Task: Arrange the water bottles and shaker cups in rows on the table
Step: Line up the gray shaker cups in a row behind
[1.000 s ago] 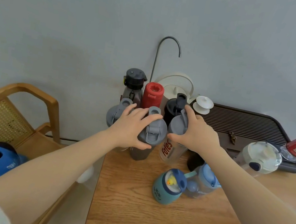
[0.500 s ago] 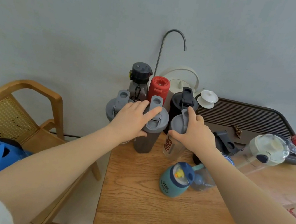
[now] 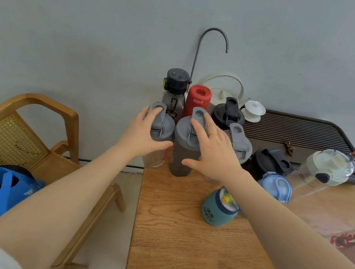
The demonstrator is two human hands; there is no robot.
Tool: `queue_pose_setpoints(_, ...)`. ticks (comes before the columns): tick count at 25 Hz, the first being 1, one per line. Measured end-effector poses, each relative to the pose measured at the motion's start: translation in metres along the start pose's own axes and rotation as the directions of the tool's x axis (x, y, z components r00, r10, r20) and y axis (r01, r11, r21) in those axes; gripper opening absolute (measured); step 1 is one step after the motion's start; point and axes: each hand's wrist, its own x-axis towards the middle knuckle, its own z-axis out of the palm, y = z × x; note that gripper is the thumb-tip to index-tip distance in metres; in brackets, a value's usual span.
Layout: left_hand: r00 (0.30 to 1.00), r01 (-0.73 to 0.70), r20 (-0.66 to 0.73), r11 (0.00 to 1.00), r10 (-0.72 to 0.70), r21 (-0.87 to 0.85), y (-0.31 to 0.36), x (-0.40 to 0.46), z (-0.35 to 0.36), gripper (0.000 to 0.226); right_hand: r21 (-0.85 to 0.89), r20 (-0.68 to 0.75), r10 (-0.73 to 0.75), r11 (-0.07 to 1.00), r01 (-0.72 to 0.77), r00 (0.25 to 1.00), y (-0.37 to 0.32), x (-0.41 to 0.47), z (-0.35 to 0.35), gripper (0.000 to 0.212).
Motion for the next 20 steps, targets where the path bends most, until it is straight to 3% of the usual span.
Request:
queue_pose_setpoints(3, 1.0, -0.004, -0.005, 0.997, 0.004, 0.074, -0.003, 0.008, 0.003, 0.093, 0.002, -0.029, 0.08, 0.997, -0.08, 0.996, -0.005, 0.006, 0.005, 0.098)
queue_pose_setpoints(7, 0.999, 0.014, -0.033, 0.987, -0.008, 0.159, -0.004, -0.001, 0.006, 0.088, -0.111, -0.139, 0.126, 0.984, -0.141, 0.982, -0.009, 0.007, 0.01, 0.072)
queue_pose_setpoints(11, 1.0, -0.02, -0.005, 0.976, 0.021, 0.216, -0.001, -0.012, 0.008, 0.091, -0.176, -0.241, 0.14, 0.967, -0.185, 0.96, -0.011, 0.002, 0.016, 0.063)
queue_pose_setpoints(16, 1.0, -0.017, -0.016, 0.979, 0.021, 0.201, -0.001, -0.012, 0.009, 0.089, -0.24, -0.283, 0.161, 0.943, -0.232, 0.945, -0.019, 0.001, 0.02, 0.067)
queue_pose_setpoints(20, 0.999, -0.015, -0.041, 0.99, 0.021, 0.14, 0.004, -0.015, 0.012, 0.091, -0.297, -0.259, 0.19, 0.917, -0.265, 0.947, -0.024, -0.006, 0.018, 0.081)
